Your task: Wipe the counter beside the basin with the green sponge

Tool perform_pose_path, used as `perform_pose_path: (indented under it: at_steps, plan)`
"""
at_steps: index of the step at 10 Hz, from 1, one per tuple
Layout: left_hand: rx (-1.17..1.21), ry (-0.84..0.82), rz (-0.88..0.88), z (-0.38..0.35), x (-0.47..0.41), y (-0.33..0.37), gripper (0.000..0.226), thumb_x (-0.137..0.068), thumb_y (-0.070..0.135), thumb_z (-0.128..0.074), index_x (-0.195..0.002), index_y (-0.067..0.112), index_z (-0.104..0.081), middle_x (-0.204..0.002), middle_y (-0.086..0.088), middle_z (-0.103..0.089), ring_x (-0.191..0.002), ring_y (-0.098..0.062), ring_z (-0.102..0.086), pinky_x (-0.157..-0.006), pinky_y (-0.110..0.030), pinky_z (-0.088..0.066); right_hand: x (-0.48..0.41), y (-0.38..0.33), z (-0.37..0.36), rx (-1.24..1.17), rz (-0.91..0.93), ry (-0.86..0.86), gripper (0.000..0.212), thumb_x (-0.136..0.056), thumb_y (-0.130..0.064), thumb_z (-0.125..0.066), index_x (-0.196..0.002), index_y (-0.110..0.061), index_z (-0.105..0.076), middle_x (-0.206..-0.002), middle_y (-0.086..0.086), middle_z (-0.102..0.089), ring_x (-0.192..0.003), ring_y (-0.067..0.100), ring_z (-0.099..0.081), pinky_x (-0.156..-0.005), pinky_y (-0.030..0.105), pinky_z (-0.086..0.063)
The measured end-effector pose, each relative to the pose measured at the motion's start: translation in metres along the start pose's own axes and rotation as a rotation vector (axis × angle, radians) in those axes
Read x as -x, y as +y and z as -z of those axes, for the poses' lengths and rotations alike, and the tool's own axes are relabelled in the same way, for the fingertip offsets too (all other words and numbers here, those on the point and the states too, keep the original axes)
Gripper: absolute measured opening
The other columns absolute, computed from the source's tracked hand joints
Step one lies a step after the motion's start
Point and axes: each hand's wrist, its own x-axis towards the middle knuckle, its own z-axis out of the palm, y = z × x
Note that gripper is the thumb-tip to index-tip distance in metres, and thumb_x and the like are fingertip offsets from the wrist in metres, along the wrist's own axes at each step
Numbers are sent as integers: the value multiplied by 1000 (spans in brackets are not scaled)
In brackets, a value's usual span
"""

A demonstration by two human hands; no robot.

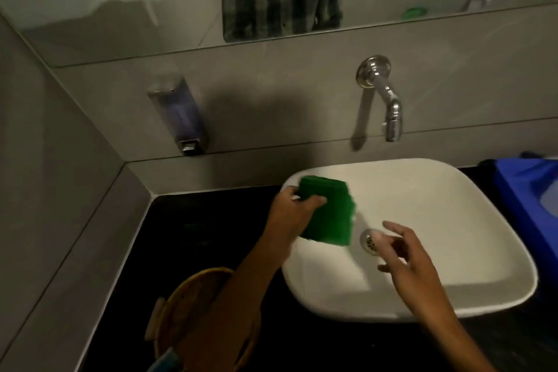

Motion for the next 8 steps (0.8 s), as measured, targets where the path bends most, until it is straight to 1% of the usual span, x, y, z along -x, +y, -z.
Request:
perform_pose_path:
  at_steps: [1,2,3,4,5,6,7,8]
  plan:
    - [42,-243,152,-120,28,-4,36,-79,19,-74,-111,10,-63,-102,-6,-71,-89,-20,-69,-67,-26,-59,-46,17,90,-319,-181,-104,63,-72,-56,-66,-127,-31,-50,-113,1,-69,-101,21,-68,-85,41,-54]
    - [59,-330,187,-187,35,-11,35,-81,17,-73,-112,7,-62,-104,-7,-71,-85,-19,-68,-67,-26,-59,-62,34,151,-408,-180,4,57,-75,-38,-72,-127,-25,-53,-111,5,-71,-98,24,-71,-81,39,-56]
    - [-106,-294,62,-284,45,-31,40,-81,12,-73,-117,6,-58,-112,-17,-70,-92,-27,-69,-85,-42,-58,-72,56,238,-260,-110,217,47,-82,-11,-70,-123,-19,-50,-90,9,-70,-79,25,-69,-67,26,-59]
    - [-269,-335,-48,-352,60,-37,56,-80,13,-72,-129,15,-45,-113,-16,-68,-99,-31,-67,-91,-45,-54,-77,74,303,11,-42,353,38,-83,-6,-70,-115,-15,-53,-79,6,-66,-72,28,-64,-60,27,-56]
    - [-557,-505,-249,-433,72,-49,50,-83,23,-61,-130,27,-43,-120,-15,-64,-110,-34,-61,-96,-41,-49,-89,105,376,457,9,394,14,-84,-4,-66,-97,-10,-64,-91,11,-69,-92,31,-64,-83,41,-50]
    - [-813,-636,-297,-473,74,-63,53,-88,30,-51,-138,28,-34,-130,-18,-60,-123,-37,-53,-111,-48,-34,-97,123,406,634,-83,327,18,-87,-5,-59,-103,-8,-66,-107,17,-69,-108,34,-60,-92,39,-43]
    - [-1221,-722,-439,-489,80,-88,62,-93,45,-41,-148,29,-18,-146,-16,-46,-143,-38,-25,-115,-65,9,-101,156,427,979,-374,102,35,-94,-27,-45,-125,-21,-59,-133,17,-53,-127,32,-44,-105,40,-33]
    - [-1285,-669,-633,-479,71,-96,62,-94,48,-39,-149,27,-21,-149,-15,-41,-146,-36,-16,-113,-66,14,-106,166,426,1129,-411,141,40,-92,-40,-40,-125,-27,-59,-139,12,-44,-131,29,-37,-106,45,-28]
